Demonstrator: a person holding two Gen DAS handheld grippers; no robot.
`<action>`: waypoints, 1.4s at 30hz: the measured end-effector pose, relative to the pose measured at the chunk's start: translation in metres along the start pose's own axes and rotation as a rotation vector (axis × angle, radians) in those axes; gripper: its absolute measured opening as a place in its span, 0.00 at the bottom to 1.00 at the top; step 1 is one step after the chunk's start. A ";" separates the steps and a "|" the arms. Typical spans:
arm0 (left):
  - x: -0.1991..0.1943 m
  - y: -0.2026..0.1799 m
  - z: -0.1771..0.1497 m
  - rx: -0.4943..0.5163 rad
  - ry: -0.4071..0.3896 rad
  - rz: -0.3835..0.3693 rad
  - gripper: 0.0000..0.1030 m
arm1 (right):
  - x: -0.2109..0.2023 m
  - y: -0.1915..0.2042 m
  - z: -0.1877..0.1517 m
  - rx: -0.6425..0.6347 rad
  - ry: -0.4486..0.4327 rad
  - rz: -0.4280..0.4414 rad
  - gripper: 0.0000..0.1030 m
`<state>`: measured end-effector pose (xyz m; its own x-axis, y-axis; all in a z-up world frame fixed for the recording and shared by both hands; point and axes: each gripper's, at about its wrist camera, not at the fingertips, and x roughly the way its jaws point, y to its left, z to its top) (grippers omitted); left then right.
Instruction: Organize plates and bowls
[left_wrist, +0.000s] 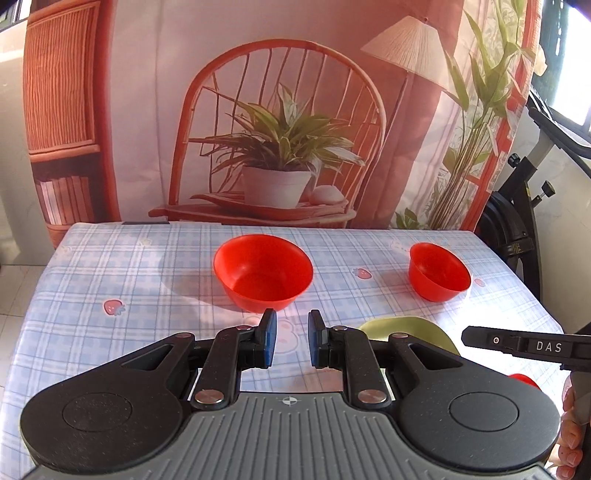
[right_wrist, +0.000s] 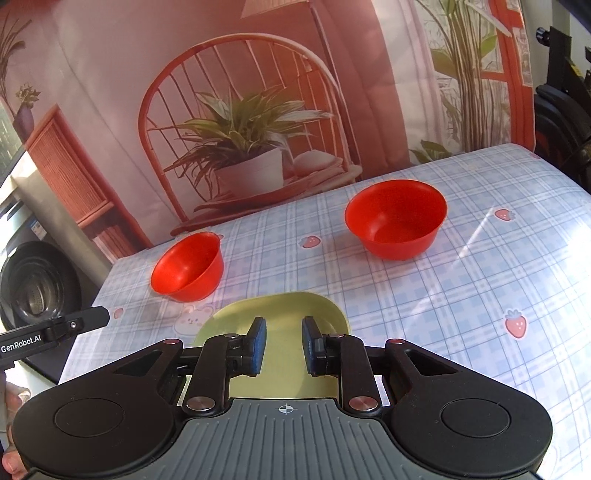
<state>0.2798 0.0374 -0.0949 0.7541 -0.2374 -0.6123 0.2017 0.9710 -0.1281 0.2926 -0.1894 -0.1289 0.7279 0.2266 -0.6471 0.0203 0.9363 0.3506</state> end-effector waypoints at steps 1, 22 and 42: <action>-0.001 0.005 0.006 0.009 -0.008 0.013 0.18 | 0.002 0.005 0.004 -0.008 -0.001 0.004 0.20; 0.113 0.068 0.040 -0.034 0.053 0.030 0.42 | 0.146 0.076 0.072 0.051 0.138 -0.008 0.23; 0.133 0.083 0.016 -0.108 0.098 -0.007 0.09 | 0.187 0.092 0.058 0.055 0.239 -0.009 0.06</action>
<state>0.4070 0.0859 -0.1751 0.6875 -0.2453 -0.6835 0.1342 0.9679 -0.2124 0.4704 -0.0764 -0.1784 0.5447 0.2815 -0.7900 0.0677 0.9241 0.3760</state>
